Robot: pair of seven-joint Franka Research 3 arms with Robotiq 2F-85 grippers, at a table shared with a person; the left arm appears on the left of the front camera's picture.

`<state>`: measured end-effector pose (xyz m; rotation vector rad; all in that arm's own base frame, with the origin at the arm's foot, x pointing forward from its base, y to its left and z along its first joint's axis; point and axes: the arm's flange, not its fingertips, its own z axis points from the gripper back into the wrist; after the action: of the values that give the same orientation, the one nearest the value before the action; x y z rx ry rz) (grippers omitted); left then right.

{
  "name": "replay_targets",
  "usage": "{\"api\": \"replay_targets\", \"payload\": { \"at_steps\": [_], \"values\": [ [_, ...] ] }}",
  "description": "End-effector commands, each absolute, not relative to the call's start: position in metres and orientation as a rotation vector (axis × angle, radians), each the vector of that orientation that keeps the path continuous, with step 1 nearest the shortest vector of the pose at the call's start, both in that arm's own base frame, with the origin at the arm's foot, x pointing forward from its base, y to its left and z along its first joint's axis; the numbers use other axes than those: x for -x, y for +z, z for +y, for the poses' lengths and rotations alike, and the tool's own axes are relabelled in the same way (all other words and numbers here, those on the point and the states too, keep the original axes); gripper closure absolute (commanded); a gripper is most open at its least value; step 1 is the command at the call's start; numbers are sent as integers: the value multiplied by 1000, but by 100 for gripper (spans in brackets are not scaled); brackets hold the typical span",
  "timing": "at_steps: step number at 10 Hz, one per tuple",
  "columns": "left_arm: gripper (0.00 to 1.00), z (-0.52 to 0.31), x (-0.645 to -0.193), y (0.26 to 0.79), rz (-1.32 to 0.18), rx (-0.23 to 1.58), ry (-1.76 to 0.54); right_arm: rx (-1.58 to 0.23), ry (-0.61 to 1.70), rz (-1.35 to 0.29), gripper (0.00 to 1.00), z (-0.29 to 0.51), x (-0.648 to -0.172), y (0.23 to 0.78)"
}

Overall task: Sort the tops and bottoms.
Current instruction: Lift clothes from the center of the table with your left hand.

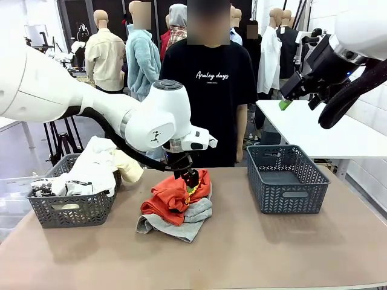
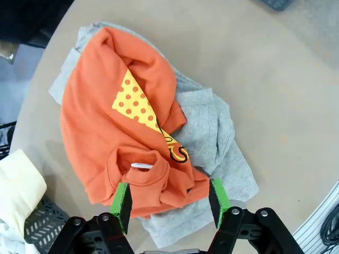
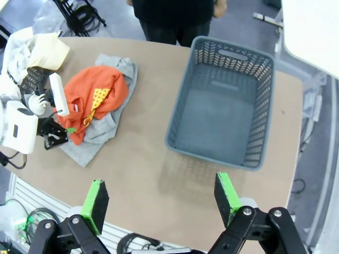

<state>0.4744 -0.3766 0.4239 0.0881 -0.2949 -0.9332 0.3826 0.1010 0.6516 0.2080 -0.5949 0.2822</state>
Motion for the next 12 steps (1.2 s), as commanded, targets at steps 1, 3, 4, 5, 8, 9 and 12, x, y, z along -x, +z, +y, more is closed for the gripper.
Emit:
{"api": "replay_targets", "payload": {
  "at_steps": [1, 3, 4, 5, 8, 9, 12],
  "values": [
    [24, -374, -484, 416, -247, -75, -922, -206, 268, -587, 0, 100, -380, 649],
    [24, -368, -497, 389, -203, -57, -874, -206, 268, -587, 0, 100, -380, 649],
    [24, -367, -499, 383, -204, -60, -861, -206, 268, -587, 0, 100, -380, 649],
    [24, -365, -502, 379, -190, -62, -848, -206, 268, -587, 0, 100, -380, 649],
    [24, -364, -510, 371, -194, -50, -825, -206, 268, -587, 0, 100, -380, 649],
    [24, -364, -514, 371, -225, -48, -810, -206, 268, -587, 0, 100, -380, 649],
    [24, -363, -522, 379, -237, -54, -834, -206, 268, -587, 0, 100, -380, 649]
  ]
}}
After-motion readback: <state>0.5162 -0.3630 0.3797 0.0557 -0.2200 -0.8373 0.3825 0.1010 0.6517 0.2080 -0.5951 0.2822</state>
